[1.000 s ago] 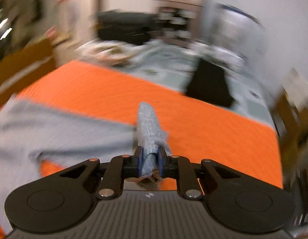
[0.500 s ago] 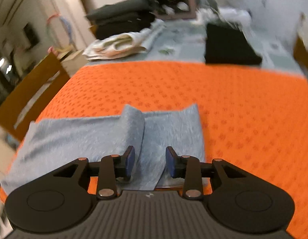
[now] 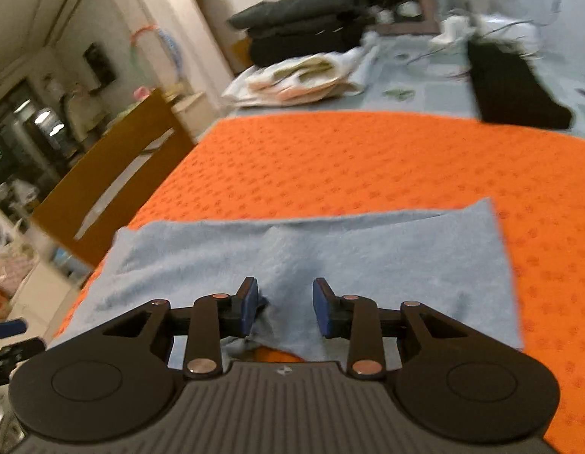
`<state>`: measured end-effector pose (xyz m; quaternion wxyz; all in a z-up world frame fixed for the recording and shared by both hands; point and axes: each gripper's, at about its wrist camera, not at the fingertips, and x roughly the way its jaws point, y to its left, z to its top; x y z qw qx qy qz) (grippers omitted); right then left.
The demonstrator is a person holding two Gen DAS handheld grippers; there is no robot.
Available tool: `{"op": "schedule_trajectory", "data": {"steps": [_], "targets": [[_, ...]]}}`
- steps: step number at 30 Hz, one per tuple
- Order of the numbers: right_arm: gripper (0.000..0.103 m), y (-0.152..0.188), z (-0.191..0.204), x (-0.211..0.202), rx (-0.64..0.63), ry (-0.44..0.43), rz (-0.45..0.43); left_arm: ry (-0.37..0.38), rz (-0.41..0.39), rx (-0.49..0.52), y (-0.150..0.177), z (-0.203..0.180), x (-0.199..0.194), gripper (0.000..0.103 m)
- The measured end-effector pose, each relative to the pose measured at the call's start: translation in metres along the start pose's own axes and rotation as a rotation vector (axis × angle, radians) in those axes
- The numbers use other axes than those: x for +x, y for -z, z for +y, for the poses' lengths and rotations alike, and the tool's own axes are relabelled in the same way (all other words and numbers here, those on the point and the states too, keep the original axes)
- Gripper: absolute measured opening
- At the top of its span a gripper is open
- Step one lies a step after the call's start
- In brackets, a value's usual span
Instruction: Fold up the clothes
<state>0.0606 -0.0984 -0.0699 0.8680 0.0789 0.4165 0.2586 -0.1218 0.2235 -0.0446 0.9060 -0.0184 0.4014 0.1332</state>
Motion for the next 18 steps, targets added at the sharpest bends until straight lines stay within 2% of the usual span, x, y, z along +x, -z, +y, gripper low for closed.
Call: {"op": "schedule_trajectory", "data": {"steps": [3, 5, 6, 11, 12, 13, 14, 15, 18], "targets": [[0.041, 0.003, -0.017, -0.01, 0.033, 0.125, -0.015, 0.005, 0.004, -0.002, 0.0, 0.003, 0.003, 0.065], [0.052, 0.008, -0.033, -0.011, 0.071, 0.19, -0.003, 0.01, 0.008, -0.004, 0.0, 0.003, 0.006, 0.065], [0.053, 0.011, -0.042, -0.009, 0.092, 0.213, 0.009, 0.013, 0.01, -0.003, 0.0, 0.003, 0.007, 0.065], [0.052, 0.022, -0.065, 0.005, 0.175, 0.179, 0.061, 0.028, 0.014, 0.01, -0.001, -0.002, 0.011, 0.065], [0.05, 0.024, -0.066, 0.007, 0.183, 0.157, 0.06, 0.03, 0.013, 0.014, -0.002, -0.003, 0.012, 0.065], [0.034, 0.024, -0.065, 0.01, 0.189, 0.129, 0.067, 0.031, 0.012, 0.016, -0.002, -0.004, 0.012, 0.065], [0.014, 0.024, -0.064, 0.012, 0.195, 0.101, 0.074, 0.032, 0.013, 0.016, -0.002, -0.005, 0.012, 0.065], [0.01, 0.022, -0.064, 0.016, 0.199, 0.083, 0.079, 0.03, 0.014, 0.017, -0.002, -0.007, 0.013, 0.065], [0.009, 0.016, -0.065, 0.008, 0.186, 0.087, 0.045, 0.02, 0.013, 0.016, -0.003, -0.01, 0.013, 0.065]]}}
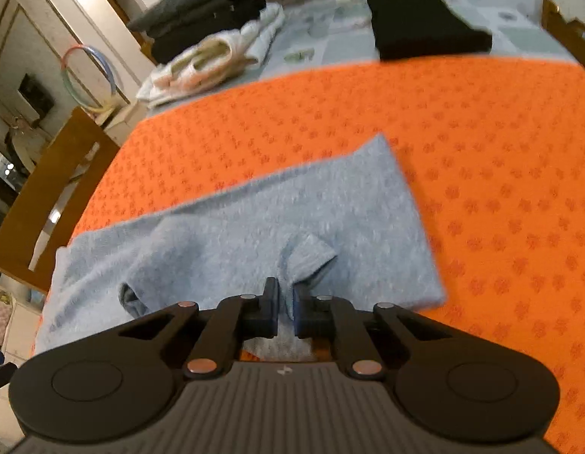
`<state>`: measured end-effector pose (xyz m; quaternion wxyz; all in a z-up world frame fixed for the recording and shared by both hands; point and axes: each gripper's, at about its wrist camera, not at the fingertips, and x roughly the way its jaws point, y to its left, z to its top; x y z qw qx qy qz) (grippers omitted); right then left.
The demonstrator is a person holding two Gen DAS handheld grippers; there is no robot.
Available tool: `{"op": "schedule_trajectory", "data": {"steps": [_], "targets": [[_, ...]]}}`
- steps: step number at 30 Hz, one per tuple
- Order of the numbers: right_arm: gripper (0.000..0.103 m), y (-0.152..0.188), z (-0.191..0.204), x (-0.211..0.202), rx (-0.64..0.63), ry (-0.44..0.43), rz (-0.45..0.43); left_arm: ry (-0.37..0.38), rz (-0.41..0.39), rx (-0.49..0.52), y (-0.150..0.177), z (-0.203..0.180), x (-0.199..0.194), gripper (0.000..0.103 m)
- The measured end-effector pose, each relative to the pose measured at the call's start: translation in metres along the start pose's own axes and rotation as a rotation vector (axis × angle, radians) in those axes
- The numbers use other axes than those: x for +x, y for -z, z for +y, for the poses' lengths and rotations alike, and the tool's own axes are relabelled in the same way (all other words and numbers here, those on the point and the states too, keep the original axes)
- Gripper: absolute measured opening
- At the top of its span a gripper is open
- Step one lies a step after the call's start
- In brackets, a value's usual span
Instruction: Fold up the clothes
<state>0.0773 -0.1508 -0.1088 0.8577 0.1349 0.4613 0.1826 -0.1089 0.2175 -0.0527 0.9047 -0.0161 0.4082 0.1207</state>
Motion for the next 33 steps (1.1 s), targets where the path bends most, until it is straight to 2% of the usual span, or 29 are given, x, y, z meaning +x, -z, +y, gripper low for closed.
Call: {"op": "schedule_trajectory", "data": {"steps": [4, 8, 14, 25, 28, 33], "targets": [[0.009, -0.015, -0.018, -0.033, -0.015, 0.046, -0.067, -0.016, 0.005, -0.022, -0.002, -0.005, 0.0, 0.065], [0.009, -0.032, -0.057, -0.073, -0.035, 0.154, -0.112, -0.005, 0.005, -0.04, -0.008, -0.02, 0.004, 0.065], [0.009, -0.054, -0.134, -0.129, -0.042, 0.331, -0.152, 0.049, -0.003, -0.006, -0.02, -0.063, 0.008, 0.065], [0.009, -0.069, -0.269, -0.223, -0.009, 0.622, -0.231, 0.187, -0.055, 0.039, -0.048, -0.156, 0.009, 0.065], [0.009, -0.072, -0.288, -0.231, -0.005, 0.657, -0.236, 0.203, -0.061, 0.046, -0.05, -0.172, 0.008, 0.065], [0.02, -0.075, -0.295, -0.211, -0.003, 0.664, -0.202, 0.18, -0.063, 0.048, -0.048, -0.18, 0.007, 0.065]]}}
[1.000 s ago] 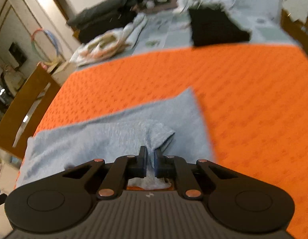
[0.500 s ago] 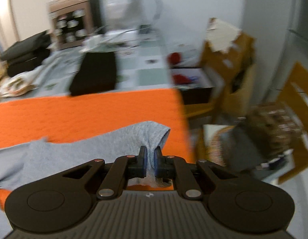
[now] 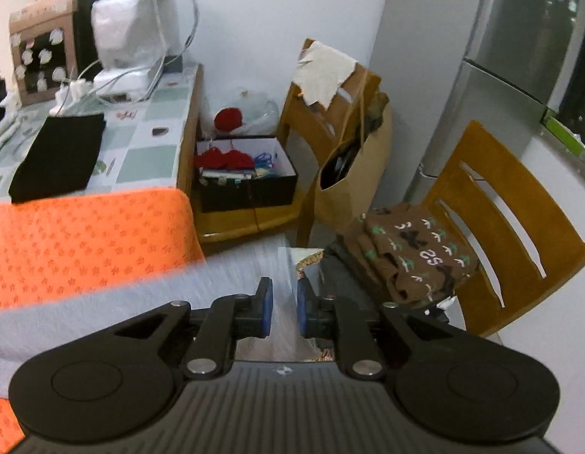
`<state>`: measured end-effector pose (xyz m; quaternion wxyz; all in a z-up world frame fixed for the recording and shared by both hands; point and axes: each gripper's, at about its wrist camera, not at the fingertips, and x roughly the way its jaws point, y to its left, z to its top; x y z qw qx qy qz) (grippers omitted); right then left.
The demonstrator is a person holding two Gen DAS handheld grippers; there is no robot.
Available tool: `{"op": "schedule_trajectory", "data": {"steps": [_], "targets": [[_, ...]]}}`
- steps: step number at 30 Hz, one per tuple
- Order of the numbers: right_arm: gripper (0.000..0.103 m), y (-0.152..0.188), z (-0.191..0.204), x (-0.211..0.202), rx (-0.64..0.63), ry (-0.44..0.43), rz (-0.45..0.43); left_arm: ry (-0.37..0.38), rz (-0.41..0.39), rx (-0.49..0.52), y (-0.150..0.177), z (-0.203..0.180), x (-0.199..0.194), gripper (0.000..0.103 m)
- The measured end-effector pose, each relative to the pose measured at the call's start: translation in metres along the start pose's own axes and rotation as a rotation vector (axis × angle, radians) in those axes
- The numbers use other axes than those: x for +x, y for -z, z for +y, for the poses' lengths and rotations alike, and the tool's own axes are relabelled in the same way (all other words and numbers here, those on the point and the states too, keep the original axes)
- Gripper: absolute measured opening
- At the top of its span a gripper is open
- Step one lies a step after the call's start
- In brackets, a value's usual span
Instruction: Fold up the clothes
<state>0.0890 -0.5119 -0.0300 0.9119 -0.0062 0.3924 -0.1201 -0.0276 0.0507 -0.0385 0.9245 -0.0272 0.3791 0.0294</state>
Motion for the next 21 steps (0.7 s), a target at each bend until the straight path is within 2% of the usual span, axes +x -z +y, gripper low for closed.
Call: {"op": "schedule_trajectory", "data": {"steps": [2, 5, 9, 13, 16, 21], "targets": [[0.032, 0.001, 0.01, 0.002, -0.019, -0.024, 0.001, -0.027, 0.003, -0.005, 0.002, 0.006, -0.001, 0.066], [0.032, 0.002, 0.035, -0.002, -0.071, -0.116, 0.008, -0.075, 0.015, -0.011, 0.005, 0.022, -0.001, 0.066], [0.032, 0.007, 0.085, -0.012, -0.191, -0.281, 0.002, -0.14, 0.027, 0.008, 0.011, 0.054, -0.002, 0.066], [0.032, 0.014, 0.143, -0.029, -0.312, -0.409, -0.004, -0.186, 0.046, 0.031, 0.014, 0.095, 0.002, 0.066], [0.032, 0.017, 0.187, -0.046, -0.371, -0.479, 0.004, -0.197, 0.057, 0.05, 0.012, 0.127, 0.007, 0.066], [0.035, 0.026, 0.259, -0.075, -0.462, -0.57, 0.019, -0.175, 0.056, 0.124, 0.003, 0.18, 0.019, 0.067]]}}
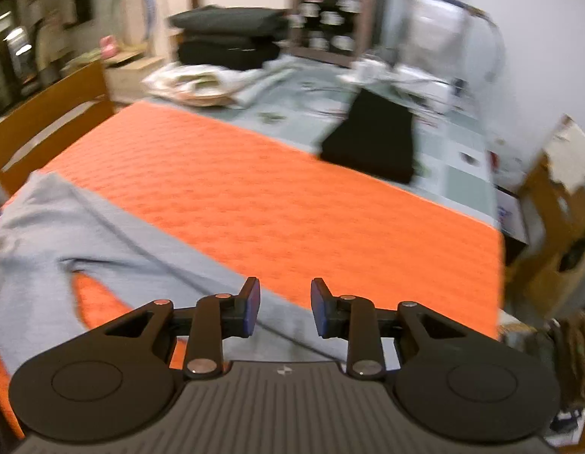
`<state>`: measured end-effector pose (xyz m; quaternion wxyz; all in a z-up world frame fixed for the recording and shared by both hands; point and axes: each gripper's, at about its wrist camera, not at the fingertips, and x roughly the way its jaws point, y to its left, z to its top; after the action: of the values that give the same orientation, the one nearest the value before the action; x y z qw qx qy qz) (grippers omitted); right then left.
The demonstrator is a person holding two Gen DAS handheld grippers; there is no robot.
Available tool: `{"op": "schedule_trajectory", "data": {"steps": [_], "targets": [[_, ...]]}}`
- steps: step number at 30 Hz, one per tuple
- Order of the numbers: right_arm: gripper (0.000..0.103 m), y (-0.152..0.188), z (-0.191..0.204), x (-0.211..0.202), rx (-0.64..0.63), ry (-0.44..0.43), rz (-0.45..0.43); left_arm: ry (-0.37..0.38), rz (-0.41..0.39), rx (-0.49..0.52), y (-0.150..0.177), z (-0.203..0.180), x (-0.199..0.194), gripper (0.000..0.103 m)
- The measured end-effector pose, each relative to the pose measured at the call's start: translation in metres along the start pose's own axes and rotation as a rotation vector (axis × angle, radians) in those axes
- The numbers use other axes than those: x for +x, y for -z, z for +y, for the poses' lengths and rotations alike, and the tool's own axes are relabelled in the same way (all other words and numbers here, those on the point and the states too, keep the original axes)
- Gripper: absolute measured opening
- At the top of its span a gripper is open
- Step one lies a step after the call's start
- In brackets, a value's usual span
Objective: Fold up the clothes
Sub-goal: 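Grasp the sweater side edge with the right gripper while the left gripper grasps the hem edge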
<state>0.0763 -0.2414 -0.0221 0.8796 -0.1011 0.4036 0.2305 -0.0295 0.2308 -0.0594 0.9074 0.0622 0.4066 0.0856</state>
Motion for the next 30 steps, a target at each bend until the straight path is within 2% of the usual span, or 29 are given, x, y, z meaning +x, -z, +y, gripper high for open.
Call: {"op": "schedule_trajectory", "data": {"steps": [5, 11, 15, 19, 24, 27, 30], "targets": [[0.035, -0.017, 0.06, 0.022, -0.087, -0.052, 0.051, 0.052, -0.014, 0.088, -0.011, 0.039, 0.029, 0.067], [0.036, -0.03, 0.103, 0.052, -0.154, -0.078, 0.102, 0.096, -0.04, 0.172, -0.022, 0.072, 0.063, 0.066], [0.039, -0.038, 0.125, 0.073, -0.217, -0.088, 0.143, 0.144, -0.061, 0.191, -0.03, 0.085, 0.079, 0.065], [0.039, -0.044, 0.14, 0.096, -0.302, -0.091, 0.198, 0.241, -0.045, 0.207, -0.038, 0.091, 0.096, 0.059], [0.039, -0.048, 0.149, 0.118, -0.399, -0.095, 0.267, 0.381, -0.003, 0.257, -0.042, 0.084, 0.114, 0.058], [0.038, -0.05, 0.149, 0.125, -0.424, -0.103, 0.297, 0.406, 0.013, 0.286, -0.04, 0.081, 0.122, 0.059], [0.036, -0.051, 0.148, 0.13, -0.44, -0.111, 0.319, 0.427, 0.026, 0.254, -0.039, 0.083, 0.127, 0.06]]}}
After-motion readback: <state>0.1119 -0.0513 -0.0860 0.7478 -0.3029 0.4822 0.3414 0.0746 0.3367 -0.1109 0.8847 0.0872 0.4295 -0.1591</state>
